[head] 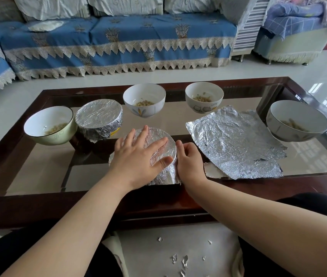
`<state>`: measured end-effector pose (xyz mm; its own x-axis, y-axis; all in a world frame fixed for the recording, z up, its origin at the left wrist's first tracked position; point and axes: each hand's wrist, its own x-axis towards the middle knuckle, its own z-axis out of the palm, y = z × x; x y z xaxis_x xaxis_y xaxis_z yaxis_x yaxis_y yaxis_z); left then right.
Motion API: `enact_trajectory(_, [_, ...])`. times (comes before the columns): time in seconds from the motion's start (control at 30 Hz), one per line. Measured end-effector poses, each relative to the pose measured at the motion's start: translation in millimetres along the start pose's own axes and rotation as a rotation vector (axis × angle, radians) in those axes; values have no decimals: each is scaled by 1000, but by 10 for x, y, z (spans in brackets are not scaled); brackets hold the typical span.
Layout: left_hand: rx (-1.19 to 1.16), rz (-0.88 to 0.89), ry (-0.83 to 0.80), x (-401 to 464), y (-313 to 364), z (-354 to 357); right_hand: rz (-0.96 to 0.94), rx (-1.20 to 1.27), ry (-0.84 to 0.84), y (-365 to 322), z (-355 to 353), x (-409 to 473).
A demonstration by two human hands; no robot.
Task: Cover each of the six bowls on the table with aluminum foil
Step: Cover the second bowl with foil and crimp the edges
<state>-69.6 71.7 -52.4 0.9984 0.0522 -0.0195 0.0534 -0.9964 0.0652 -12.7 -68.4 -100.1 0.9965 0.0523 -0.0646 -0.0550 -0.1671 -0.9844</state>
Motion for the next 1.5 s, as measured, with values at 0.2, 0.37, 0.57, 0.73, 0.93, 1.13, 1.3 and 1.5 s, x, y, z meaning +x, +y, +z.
enact_trajectory(0.2, [7, -3, 2, -2, 4, 1, 32, 35, -20, 41, 5, -25])
enact_trajectory(0.37, [10, -7, -10, -7, 9, -4, 58, 74, -48, 20, -27, -51])
enact_trajectory(0.57, [12, -14, -9, 0, 10, 4, 120, 125, -86, -76, -59, -1])
enact_trajectory(0.73, [14, -19, 0, 4, 12, 9, 106, 113, -76, -82, -28, 37])
enact_trajectory(0.93, [18, -45, -7, 5, 26, 21, 77, 85, -32, -54, 31, 116])
enact_trajectory(1.13, [-16, -151, -32, -21, 169, -13, 79, 60, -49, -119, -55, 152])
enact_trajectory(1.3, [-51, -267, -74, -49, 326, -50, 98, 97, -147, -263, -146, 95])
enact_trajectory(1.5, [-26, -276, -71, -71, 211, -155, -2, -22, -246, -212, -101, 72])
